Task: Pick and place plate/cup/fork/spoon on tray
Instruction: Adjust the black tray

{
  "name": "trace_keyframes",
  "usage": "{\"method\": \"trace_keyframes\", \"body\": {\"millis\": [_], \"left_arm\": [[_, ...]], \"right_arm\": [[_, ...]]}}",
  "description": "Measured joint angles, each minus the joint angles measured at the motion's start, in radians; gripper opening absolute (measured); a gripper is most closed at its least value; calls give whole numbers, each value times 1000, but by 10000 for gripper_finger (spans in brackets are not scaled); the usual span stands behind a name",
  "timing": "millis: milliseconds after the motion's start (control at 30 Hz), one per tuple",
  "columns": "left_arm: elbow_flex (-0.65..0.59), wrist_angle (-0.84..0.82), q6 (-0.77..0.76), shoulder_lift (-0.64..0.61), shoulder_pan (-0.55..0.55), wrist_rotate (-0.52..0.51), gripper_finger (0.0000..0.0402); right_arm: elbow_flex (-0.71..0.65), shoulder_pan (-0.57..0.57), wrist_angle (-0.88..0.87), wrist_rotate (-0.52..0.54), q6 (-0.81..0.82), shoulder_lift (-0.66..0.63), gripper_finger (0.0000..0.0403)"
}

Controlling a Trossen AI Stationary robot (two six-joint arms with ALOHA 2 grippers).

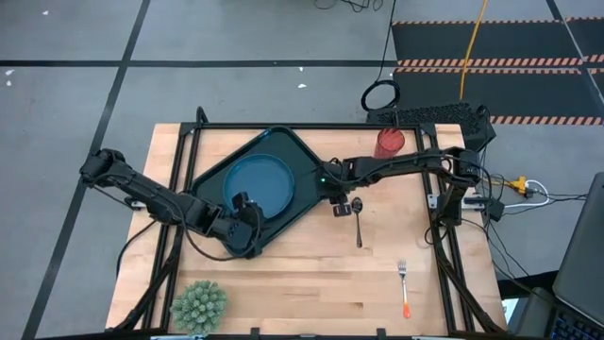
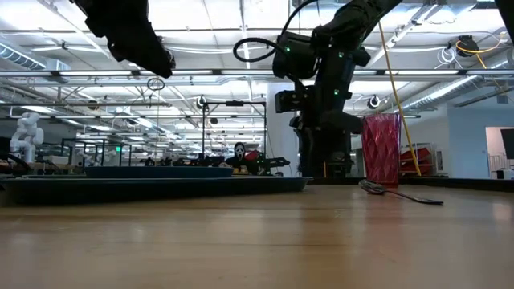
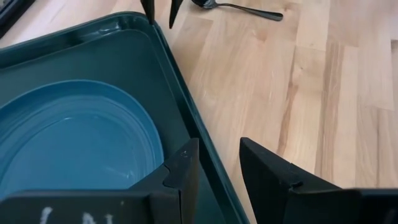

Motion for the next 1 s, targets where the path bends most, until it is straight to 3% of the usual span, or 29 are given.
{"method": "trace_keyframes", "body": {"millis": [333,533,1000], "left_arm": [[0,-24,0,0,-2,-11,120],[-31,-39,-20,2,1,-60,120],[-113,-77,-140,1,-2,-60,120]], "right_arm": [[0,-9,47,1,0,0,126],[0,-24,159,83,2,-9,125],[-91,-53,239,55,9,17,125]]}}
